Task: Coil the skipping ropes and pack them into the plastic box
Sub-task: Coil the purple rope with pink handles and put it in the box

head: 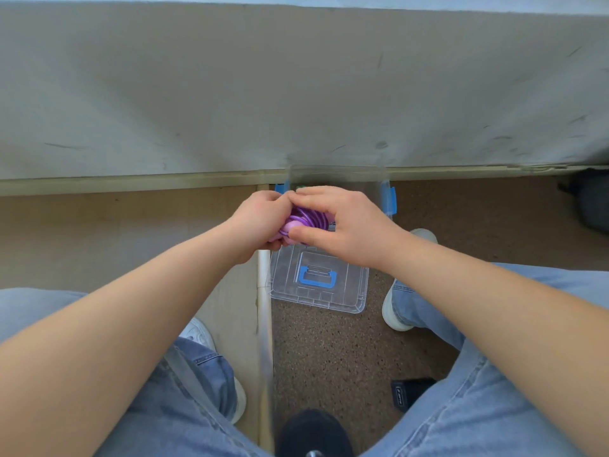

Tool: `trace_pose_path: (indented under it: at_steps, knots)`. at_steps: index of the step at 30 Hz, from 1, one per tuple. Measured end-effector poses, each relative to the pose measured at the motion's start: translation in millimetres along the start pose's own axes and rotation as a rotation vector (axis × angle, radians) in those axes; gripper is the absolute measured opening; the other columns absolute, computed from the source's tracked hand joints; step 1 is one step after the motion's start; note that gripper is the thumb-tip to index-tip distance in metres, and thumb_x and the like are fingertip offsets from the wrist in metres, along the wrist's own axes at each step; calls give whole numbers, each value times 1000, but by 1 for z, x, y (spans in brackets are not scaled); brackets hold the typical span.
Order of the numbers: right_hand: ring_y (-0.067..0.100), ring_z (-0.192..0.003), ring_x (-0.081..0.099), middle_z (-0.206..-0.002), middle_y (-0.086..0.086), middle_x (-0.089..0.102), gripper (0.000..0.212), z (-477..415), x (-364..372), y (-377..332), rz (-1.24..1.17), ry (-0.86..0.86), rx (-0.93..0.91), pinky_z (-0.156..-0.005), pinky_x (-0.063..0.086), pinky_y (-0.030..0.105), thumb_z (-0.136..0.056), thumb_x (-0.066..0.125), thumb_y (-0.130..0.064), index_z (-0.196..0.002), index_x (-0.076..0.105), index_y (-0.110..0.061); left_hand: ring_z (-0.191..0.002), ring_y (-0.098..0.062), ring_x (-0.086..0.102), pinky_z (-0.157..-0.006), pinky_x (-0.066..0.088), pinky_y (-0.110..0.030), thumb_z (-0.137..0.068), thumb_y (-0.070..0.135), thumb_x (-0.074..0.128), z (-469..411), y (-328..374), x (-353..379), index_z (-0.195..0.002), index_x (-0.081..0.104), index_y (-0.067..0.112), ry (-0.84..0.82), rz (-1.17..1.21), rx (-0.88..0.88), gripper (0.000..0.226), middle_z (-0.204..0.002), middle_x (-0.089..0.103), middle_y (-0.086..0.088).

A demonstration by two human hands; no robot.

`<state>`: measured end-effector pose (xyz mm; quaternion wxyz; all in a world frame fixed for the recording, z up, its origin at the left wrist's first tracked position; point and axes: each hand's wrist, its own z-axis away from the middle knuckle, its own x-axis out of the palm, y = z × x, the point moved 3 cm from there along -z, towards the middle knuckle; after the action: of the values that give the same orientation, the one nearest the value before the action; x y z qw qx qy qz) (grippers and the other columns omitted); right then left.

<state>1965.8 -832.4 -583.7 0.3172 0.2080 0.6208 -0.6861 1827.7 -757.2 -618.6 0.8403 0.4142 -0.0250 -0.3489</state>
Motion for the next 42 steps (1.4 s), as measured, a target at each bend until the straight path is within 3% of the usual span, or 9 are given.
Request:
trace_pose_path:
  at_steps: [4,7,11,17,21,26,31,35,42]
  knots:
    - [1,-140,40,-153,-9,47,40,-1,6,7,-90,-3,91,-117,29,24,-94,65,-45,-132,65,-34,-59,-16,69,-61,57,-30,-102,32,40,-1,-1,-5,-103,68,11,5,224,-37,35,-87,72,-11]
    - [1,-139,43,-148,-4,53,27,-4,2,10,-168,92,163,-117,33,32,-102,54,-38,-111,78,-31,-87,-27,74,-69,61,-37,-102,35,46,0,0,-4,-113,64,6,-47,336,-18,35,-107,70,-19]
    - [3,-142,39,-148,2,54,28,-8,-1,13,-198,124,243,-117,30,31,-102,52,-36,-106,79,-32,-103,-33,70,-74,60,-37,-92,14,52,1,3,-3,-117,62,8,-106,422,51,27,-128,58,-22]
    - [0,-130,50,-125,-11,64,18,-11,-9,20,-330,160,282,-113,40,38,-97,63,-35,-104,79,-31,-98,-29,73,-90,58,-40,-89,1,63,13,10,0,-119,58,11,-249,245,212,32,-107,72,-23]
    - [10,-116,62,-119,-9,67,17,-14,-8,23,-377,181,342,-103,51,44,-94,63,-33,-91,79,-28,-88,-24,76,-84,60,-38,-90,8,62,14,7,3,-115,62,20,-115,79,326,28,-96,75,-14]
    - [27,-83,69,-84,13,67,22,-14,-4,28,-675,179,499,-69,61,59,-87,59,-23,-86,70,-4,-87,-9,73,-79,61,-38,-82,21,62,20,12,0,-107,73,30,142,-219,632,29,-99,70,17]
    - [24,-75,64,-80,13,59,27,-15,-8,26,-706,171,497,-64,62,50,-88,58,-18,-90,61,9,-67,-15,73,-66,61,-34,-83,18,64,23,15,1,-99,65,33,149,-162,605,22,-95,72,7]
    - [25,-70,62,-77,12,56,23,-15,-5,27,-651,134,504,-65,61,60,-84,60,-23,-83,63,0,-61,-19,73,-60,62,-37,-86,11,63,25,18,2,-90,66,20,93,-142,585,11,-80,70,1]
    - [37,-83,70,-80,16,68,20,-9,-1,30,-504,110,505,-65,60,60,-74,65,-27,-78,73,-9,-71,-22,73,-60,63,-39,-90,21,66,22,21,-10,-93,68,19,-231,-359,398,4,-88,71,-8]
